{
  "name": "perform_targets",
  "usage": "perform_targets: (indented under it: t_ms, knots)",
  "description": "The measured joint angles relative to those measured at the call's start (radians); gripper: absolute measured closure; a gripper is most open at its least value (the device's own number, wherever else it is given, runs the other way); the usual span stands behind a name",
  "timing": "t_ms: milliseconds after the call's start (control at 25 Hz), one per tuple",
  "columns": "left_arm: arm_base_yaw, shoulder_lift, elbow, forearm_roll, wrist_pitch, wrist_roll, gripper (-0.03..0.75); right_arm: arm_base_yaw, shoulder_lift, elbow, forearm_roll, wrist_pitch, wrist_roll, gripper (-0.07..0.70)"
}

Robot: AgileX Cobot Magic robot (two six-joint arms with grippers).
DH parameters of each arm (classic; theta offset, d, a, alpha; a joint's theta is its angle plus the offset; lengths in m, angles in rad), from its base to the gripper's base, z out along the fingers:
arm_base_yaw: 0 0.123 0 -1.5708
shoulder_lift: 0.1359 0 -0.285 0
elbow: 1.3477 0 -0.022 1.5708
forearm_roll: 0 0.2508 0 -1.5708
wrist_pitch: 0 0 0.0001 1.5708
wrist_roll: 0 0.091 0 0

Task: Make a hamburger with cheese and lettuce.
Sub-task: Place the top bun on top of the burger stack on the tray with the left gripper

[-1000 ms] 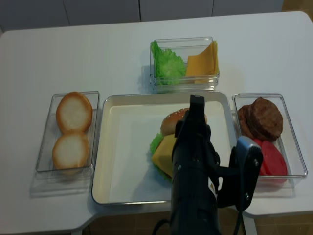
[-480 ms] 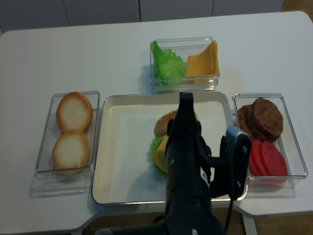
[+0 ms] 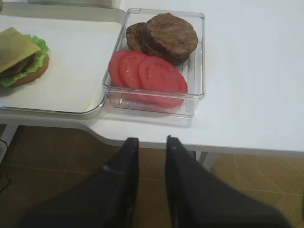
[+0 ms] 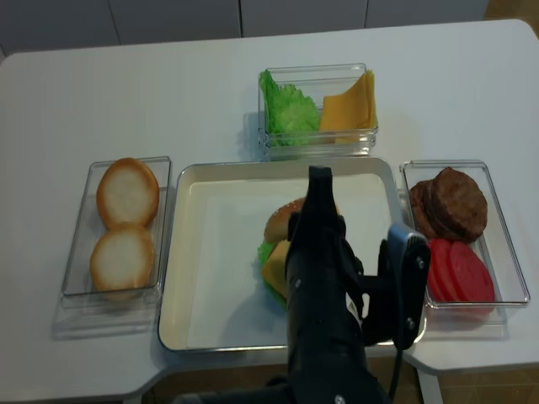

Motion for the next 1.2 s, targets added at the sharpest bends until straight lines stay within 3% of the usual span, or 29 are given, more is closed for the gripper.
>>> perform_targets:
  t_ms: [1200]
  knots:
    - [0.054, 0.138, 0.000, 0.034, -0.008, -0.004, 0.571, 0.000, 0.000, 0.000, 0.000, 0.000, 0.000, 0.484]
